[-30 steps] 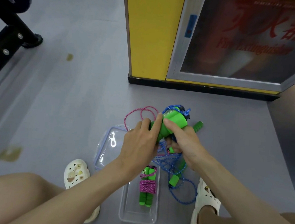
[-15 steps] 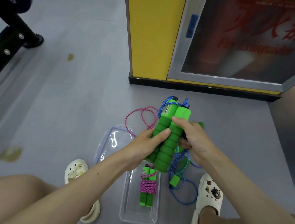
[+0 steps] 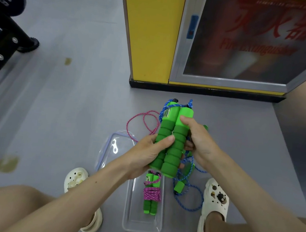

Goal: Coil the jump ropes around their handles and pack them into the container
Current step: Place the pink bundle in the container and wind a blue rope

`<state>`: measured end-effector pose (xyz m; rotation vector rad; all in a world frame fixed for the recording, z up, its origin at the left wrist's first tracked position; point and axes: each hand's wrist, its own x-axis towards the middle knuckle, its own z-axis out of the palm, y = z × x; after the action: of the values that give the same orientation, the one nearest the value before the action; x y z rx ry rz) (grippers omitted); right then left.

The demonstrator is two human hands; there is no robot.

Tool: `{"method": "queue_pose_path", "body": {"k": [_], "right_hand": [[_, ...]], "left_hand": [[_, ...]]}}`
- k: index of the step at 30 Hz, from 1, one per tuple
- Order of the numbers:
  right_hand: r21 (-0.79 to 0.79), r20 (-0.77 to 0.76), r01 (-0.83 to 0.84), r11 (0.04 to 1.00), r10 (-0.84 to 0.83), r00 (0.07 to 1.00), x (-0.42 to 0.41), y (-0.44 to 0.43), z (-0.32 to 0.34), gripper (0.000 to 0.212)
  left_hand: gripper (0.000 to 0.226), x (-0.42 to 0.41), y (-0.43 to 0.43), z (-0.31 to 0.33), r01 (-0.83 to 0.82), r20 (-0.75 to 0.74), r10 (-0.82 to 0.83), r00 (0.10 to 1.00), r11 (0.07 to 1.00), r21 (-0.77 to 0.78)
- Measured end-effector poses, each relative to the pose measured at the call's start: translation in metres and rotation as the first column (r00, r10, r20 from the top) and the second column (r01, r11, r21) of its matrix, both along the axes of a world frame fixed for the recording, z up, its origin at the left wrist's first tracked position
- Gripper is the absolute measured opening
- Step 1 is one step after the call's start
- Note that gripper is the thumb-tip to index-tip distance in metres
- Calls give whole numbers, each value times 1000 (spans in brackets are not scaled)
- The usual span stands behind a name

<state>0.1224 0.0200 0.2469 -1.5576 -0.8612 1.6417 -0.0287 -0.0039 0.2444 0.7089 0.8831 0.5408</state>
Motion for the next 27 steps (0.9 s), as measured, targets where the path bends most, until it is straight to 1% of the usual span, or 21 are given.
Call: {"method": "queue_pose_path", "body": {"k": [3, 6, 7, 9, 11, 12, 13, 14, 15, 17, 18, 19, 22, 25, 27], "right_hand": [[14, -22, -31, 999, 31, 999, -2, 0, 2, 42], [52, -1, -63, 997, 63, 998, -1, 1, 3, 45], [72, 38, -89, 993, 86, 996, 1, 2, 4, 47], [109, 164, -165, 980, 146, 976, 6, 5, 5, 51], [133, 270, -229, 964, 188, 945, 12, 7, 4, 64], [140, 297, -250, 958, 200, 934, 15, 8, 3, 70], [142, 309, -268, 953, 215, 927, 18, 8, 3, 70], [137, 311, -289, 947, 236, 921, 20, 8, 3, 65], [126, 313, -313, 941, 262, 913, 23, 8, 2, 55], [115, 316, -350, 930, 299, 900, 26, 7, -1, 22], [111, 327, -364, 925, 312, 892, 28, 7, -2, 11], [107, 346, -372, 922, 316, 883, 28, 6, -3, 10], [96, 384, -368, 925, 307, 871, 27, 5, -1, 22], [88, 341, -342, 936, 294, 893, 25, 4, 0, 24], [90, 298, -321, 943, 282, 912, 23, 3, -1, 21]], "left_hand": [[36, 0, -1, -1, -14, 24, 13, 1000, 1000, 23], [36, 0, 1, -3, -65, -7, 66, 998, 997, 47], [36, -1, 2, -3, -75, -32, 77, 997, 995, 64], [34, -4, 7, -4, -77, -91, 86, 992, 992, 102], [30, -8, 11, -3, -64, -145, 85, 986, 987, 147], [29, -9, 12, -2, -54, -166, 83, 983, 984, 169], [28, -11, 12, -2, -49, -184, 84, 979, 981, 186], [28, -11, 13, -2, -52, -199, 91, 976, 979, 195], [28, -13, 14, -3, -61, -213, 104, 972, 978, 199], [29, -15, 15, -5, -65, -261, 122, 958, 974, 215], [30, -16, 16, -6, -54, -296, 126, 947, 969, 240], [30, -18, 17, -8, -41, -334, 134, 933, 962, 272], [30, -19, 18, -12, 3, -462, 183, 868, 927, 375], [31, -20, 22, -16, 88, -604, 263, 752, 869, 488], [29, -20, 23, -18, 110, -656, 309, 689, 850, 516]]}}
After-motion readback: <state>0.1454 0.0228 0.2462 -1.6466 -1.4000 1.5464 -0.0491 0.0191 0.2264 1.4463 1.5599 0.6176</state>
